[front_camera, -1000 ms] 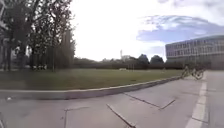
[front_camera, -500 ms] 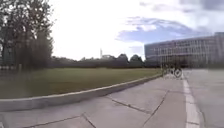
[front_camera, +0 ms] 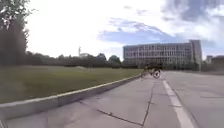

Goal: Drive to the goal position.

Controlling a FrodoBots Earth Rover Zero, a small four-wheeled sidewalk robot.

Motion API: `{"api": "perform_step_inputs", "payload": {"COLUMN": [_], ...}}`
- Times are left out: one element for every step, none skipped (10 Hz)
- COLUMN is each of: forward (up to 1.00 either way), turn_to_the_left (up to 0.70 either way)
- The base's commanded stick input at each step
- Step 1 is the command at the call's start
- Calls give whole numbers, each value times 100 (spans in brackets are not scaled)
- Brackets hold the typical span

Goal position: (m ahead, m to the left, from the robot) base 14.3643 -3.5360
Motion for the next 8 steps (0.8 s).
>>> {"api": "perform_step_inputs", "payload": {"forward": [70,70,70,70,70,70,70,70], "turn_to_the_left": [0,0,0,0,0,0,-27,-35]}}
